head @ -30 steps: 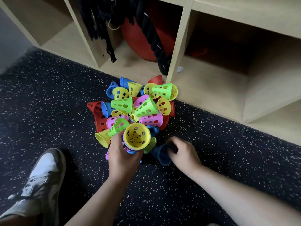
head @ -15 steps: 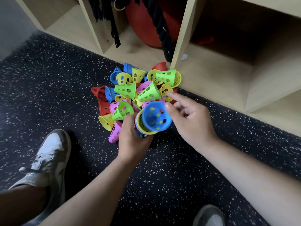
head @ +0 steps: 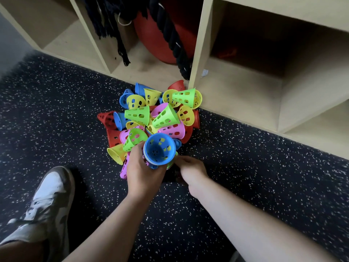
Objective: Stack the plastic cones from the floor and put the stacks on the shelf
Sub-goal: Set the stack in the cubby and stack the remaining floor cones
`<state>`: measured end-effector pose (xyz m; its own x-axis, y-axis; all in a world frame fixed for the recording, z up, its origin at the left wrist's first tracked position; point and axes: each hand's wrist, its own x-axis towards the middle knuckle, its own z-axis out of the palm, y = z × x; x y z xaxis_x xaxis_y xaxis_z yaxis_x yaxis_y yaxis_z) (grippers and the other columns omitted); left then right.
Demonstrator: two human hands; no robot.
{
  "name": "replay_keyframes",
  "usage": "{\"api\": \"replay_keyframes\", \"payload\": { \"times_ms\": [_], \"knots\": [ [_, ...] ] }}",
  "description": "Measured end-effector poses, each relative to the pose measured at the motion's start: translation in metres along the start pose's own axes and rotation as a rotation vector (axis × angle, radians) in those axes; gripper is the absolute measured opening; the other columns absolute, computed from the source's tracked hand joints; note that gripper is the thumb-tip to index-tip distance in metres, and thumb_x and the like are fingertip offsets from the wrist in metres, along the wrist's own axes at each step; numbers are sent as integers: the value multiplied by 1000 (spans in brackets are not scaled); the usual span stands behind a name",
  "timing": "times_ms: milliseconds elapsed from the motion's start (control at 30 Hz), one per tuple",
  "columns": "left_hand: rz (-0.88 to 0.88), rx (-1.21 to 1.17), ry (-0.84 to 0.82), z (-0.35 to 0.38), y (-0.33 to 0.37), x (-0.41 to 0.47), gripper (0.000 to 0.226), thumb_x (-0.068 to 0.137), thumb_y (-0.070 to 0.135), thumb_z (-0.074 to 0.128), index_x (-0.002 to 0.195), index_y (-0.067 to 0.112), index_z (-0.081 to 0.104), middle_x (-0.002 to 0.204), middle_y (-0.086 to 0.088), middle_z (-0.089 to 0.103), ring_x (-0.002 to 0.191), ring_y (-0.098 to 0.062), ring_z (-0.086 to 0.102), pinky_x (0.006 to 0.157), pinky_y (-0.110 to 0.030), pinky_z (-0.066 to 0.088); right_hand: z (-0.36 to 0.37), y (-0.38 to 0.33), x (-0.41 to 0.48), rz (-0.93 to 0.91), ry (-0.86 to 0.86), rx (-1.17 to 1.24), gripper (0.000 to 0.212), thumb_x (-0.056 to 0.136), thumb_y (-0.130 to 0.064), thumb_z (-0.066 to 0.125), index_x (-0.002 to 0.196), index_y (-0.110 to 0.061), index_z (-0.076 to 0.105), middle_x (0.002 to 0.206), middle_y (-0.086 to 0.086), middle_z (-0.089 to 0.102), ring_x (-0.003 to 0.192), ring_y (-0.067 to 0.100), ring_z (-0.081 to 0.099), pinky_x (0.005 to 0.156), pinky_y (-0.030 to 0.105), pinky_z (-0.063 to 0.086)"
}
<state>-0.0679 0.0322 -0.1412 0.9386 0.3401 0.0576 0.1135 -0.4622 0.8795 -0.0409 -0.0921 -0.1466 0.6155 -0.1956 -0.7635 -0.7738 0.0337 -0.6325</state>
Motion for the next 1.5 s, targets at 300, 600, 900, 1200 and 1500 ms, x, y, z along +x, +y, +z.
{"api": "replay_keyframes", "payload": {
  "times_ms": [300,600,900,1200,1500],
  "knots": [
    [-24,21,12,5,-14,7,58,68,16,86,115,32,56,101,23,58,95,-8,60,81,-19,48,-26,-9,0,-270,167,-64,10,91,-20,62,84,-20,69,66,1,66,51,16,59,45,26,47],
    [46,96,-1,11,-10,10,55,68,17,87,108,32,54,95,20,53,88,1,47,73,-26,41,-72,-65,-46,-1285,103,-355,2,86,-5,68,88,-3,70,72,-2,60,56,7,50,55,13,38],
    [-21,-43,69,13,1,14,54,70,20,85,114,33,56,105,19,59,99,-7,62,85,-38,57,-41,-66,-4,-1039,128,-255,15,87,-23,71,102,-21,73,96,-9,65,61,14,55,62,18,44],
    [-44,-47,66,2,11,16,53,70,1,84,109,25,58,101,1,62,89,12,59,69,0,41,-3,-73,45,-666,-29,-179,43,83,-33,78,124,-23,69,95,-2,76,85,7,73,79,23,58],
    [-39,-18,81,-6,1,23,52,66,5,85,112,14,62,100,0,64,89,-14,63,74,-1,40,6,-76,43,-709,-17,-279,18,86,-37,73,95,-23,80,80,-13,77,80,4,72,76,25,58]
  ]
}}
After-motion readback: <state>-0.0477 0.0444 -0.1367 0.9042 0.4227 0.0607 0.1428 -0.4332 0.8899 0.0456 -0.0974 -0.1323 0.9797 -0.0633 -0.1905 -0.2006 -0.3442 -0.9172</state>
